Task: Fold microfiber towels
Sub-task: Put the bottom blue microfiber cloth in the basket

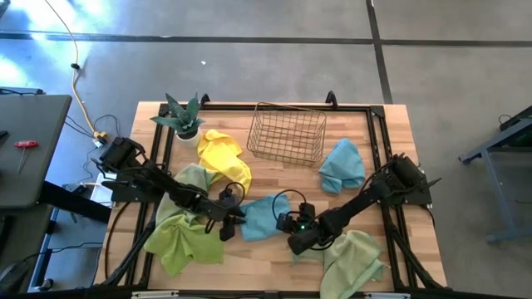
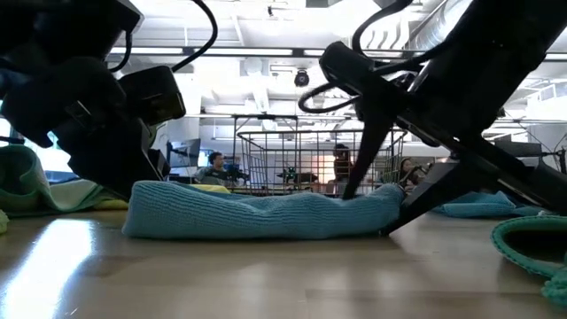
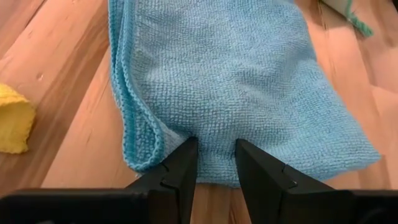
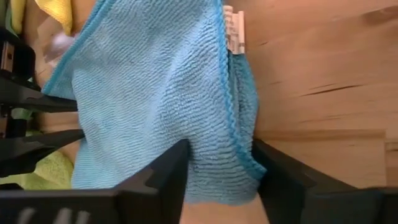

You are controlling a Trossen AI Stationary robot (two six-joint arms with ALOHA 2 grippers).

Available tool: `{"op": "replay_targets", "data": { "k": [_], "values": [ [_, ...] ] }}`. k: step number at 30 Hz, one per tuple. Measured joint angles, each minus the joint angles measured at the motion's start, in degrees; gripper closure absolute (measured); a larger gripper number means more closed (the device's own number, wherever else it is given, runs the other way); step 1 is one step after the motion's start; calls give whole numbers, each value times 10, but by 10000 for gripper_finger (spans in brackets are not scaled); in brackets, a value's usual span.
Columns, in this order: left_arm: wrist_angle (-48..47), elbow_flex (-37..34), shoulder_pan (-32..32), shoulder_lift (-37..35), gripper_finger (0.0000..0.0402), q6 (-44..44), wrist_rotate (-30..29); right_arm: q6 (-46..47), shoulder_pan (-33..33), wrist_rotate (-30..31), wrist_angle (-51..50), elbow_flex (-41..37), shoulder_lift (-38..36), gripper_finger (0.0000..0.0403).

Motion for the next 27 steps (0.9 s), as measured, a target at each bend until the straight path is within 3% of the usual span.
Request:
{"op": "replay_targets", "data": {
  "k": [8,14,21,27],
  "values": [
    [15,0,0,-3,298,0,18,-18,5,0,-6,-1,1,389],
    [1,14,-1,-31,285,4,83,-38,8,-3,-7,1,-1,397],
    [4,44,0,-77,242,35,104,-92,1,-13,-7,29,0,400],
    [6,58,0,-108,232,30,119,-174,-12,-24,-26,73,0,402]
  ]
}}
